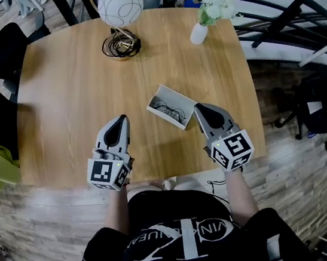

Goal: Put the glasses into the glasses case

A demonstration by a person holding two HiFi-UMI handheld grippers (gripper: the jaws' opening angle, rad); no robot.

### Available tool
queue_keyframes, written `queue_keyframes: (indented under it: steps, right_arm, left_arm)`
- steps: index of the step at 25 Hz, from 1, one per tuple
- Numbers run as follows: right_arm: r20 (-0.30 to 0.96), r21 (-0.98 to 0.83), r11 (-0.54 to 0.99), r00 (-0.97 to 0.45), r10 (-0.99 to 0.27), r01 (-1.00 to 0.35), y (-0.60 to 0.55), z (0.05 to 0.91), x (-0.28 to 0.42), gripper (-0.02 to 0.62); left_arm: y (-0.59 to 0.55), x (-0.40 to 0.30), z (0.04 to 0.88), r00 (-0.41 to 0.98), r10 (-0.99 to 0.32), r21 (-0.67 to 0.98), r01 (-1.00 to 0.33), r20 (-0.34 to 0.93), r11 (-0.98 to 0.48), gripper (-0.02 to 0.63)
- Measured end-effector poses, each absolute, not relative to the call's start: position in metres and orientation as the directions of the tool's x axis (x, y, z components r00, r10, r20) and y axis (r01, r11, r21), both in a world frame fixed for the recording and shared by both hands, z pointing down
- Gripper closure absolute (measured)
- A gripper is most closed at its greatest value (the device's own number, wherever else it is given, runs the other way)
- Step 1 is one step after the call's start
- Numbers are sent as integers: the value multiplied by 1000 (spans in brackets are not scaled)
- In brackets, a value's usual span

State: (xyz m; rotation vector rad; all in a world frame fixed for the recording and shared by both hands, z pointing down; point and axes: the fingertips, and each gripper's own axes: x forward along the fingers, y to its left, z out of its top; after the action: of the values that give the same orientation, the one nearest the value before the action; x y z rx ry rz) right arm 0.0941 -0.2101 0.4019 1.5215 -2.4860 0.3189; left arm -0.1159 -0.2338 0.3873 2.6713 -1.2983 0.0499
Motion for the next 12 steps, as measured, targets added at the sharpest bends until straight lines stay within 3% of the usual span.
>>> queue_keyframes:
  steps: [12]
  right_arm:
    - [218, -59, 433, -435, -873, -899, -202, 368, 98, 565]
  left_arm:
    - [-233, -119, 356, 615, -787, 122, -785, 48, -607, 591]
